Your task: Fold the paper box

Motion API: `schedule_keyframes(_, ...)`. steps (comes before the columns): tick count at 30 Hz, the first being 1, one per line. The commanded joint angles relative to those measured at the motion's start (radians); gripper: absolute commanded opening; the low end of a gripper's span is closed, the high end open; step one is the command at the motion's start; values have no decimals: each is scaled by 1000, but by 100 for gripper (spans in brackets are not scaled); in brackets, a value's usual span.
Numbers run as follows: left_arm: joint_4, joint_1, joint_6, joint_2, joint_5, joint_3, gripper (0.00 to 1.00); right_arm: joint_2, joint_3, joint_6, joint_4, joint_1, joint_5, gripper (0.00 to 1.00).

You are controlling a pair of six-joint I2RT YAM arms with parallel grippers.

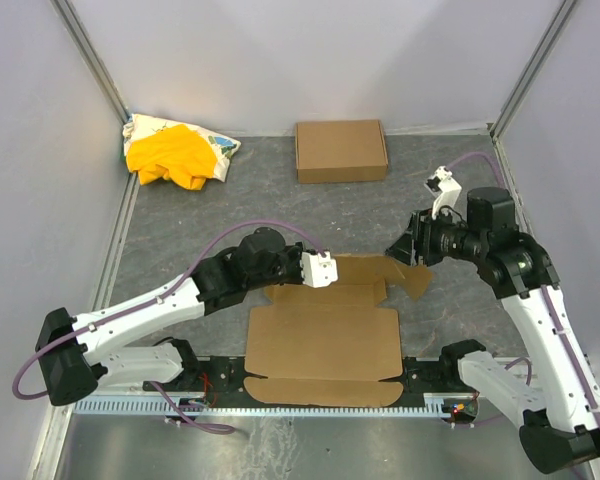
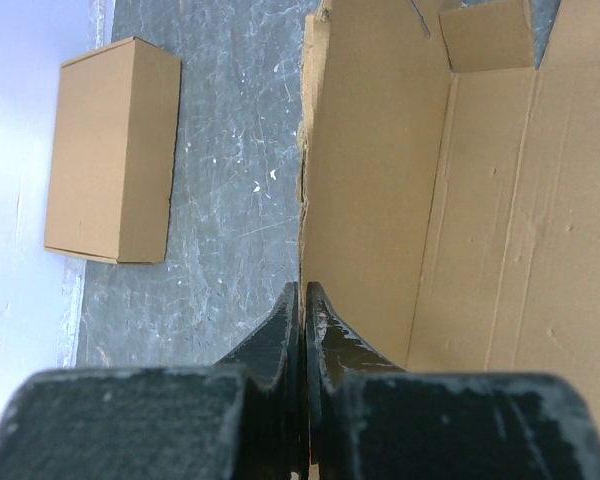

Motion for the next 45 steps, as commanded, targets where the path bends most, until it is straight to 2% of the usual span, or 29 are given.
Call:
schedule_keyframes(1, -39, -10, -61, 11, 19, 24, 3, 38, 46, -109, 127, 24, -188, 58)
schedule_keyframes(7, -88, -10, -53, 53, 37, 76, 3, 103, 31, -301, 258, 151, -139, 58)
schedule_keyframes(11, -130, -10, -50, 90, 39, 126, 3, 113, -13, -422, 343, 177, -153, 58)
schedule_keyframes(17, -129, -10, -39, 97, 39, 132, 3, 185, -5, -553, 313, 202, -167, 39)
schedule_keyframes(23, -128, -10, -40, 100, 39, 136, 3, 216, -9, -634, 295, 239, -183, 47)
schedule_keyframes(34, -131, -10, -64, 125, 52, 161, 3, 239, -43, -655, 288, 285, -166, 45)
schedule_keyframes(37, -131, -10, -67, 136, 56, 169, 3, 251, -53, -648, 303, 291, -145, 40)
schedule_keyframes(39, -132, -11, -67, 141, 56, 171, 3, 254, -64, -640, 321, 295, -131, 32)
schedule_keyframes(43, -134, -11, -68, 147, 55, 177, 3, 244, -84, -624, 357, 303, -94, 6)
schedule_keyframes(45, -135, -9, -71, 150, 51, 179, 3, 233, -93, -609, 383, 304, -72, 2)
